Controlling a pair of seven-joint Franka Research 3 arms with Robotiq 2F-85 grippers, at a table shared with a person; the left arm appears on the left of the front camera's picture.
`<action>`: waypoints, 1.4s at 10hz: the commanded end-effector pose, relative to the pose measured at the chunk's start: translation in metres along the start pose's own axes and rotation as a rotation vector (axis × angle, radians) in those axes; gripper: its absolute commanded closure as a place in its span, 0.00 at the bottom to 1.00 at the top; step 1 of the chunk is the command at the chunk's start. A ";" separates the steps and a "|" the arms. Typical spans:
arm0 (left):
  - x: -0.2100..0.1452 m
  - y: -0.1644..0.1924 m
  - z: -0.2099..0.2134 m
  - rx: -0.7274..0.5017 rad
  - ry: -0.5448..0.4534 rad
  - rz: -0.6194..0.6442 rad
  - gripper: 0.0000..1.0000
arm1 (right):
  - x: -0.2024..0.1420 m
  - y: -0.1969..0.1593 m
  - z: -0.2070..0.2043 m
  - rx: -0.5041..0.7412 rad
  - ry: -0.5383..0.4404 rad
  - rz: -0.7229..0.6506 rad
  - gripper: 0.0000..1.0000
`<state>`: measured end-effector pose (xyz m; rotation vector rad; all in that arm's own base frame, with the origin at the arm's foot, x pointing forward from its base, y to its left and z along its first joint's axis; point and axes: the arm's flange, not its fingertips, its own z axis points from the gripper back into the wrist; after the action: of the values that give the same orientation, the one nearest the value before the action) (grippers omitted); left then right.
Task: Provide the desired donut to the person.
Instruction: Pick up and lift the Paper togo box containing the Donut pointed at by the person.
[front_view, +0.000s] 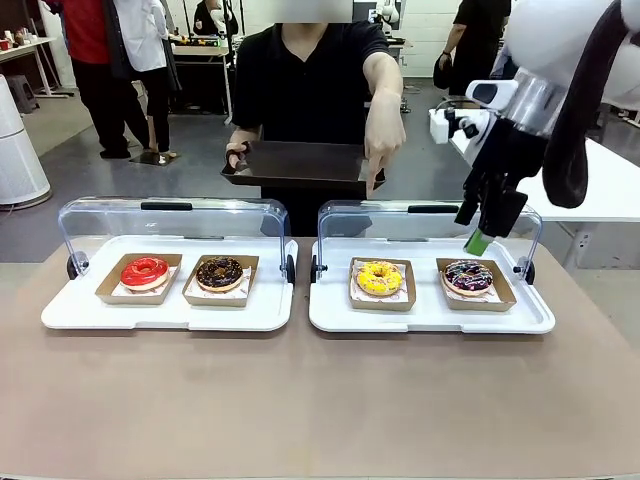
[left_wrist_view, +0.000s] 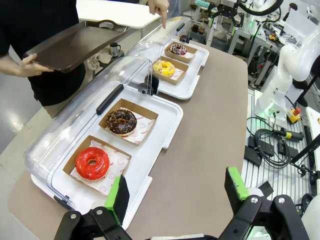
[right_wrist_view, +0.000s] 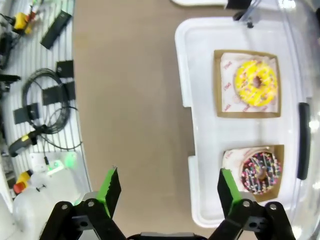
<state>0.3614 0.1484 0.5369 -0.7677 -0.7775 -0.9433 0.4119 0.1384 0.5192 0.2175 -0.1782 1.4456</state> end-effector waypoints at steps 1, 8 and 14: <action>0.001 0.000 0.001 -0.003 -0.016 -0.013 0.00 | 0.000 0.005 -0.017 -0.014 0.013 -0.011 0.00; 0.001 0.000 0.001 -0.003 -0.016 -0.013 0.00 | 0.002 0.002 -0.010 -0.002 0.002 0.007 0.00; 0.001 0.000 0.001 -0.003 -0.016 -0.013 0.00 | 0.037 0.012 -0.056 -0.192 0.105 -0.022 0.00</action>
<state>0.3615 0.1482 0.5370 -0.7675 -0.7771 -0.9437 0.4051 0.1743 0.4966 0.0717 -0.2434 1.4546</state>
